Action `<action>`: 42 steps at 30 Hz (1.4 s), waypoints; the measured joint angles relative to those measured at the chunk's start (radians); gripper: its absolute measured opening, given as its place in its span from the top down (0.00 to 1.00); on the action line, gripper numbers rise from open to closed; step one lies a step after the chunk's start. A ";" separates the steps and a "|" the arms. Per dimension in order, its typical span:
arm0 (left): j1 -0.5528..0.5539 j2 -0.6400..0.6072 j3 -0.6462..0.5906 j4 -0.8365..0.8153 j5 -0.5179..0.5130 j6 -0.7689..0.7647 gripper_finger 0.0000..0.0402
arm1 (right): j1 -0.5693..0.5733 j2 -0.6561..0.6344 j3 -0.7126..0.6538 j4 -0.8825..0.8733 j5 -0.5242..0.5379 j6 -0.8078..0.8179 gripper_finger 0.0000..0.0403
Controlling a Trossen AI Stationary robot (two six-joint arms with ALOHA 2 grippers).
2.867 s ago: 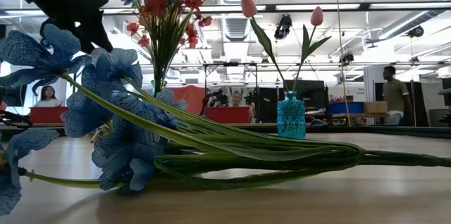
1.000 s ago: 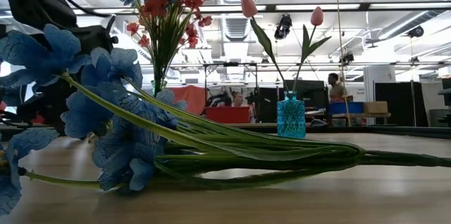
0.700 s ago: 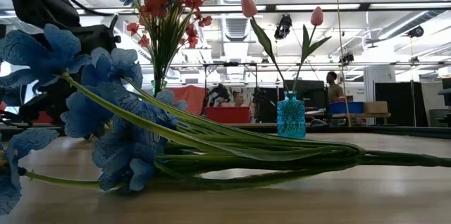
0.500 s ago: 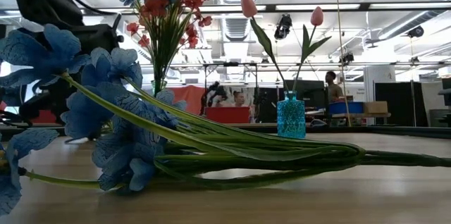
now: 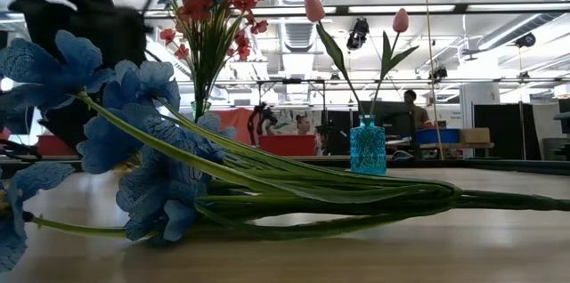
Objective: Sort flowers into vase by color
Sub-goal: Put the left yellow flowers into the blue vase
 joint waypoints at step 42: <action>-0.182 0.104 0.007 0.074 0.078 -0.081 0.61 | 0.023 0.000 0.000 0.000 -0.001 -0.047 0.10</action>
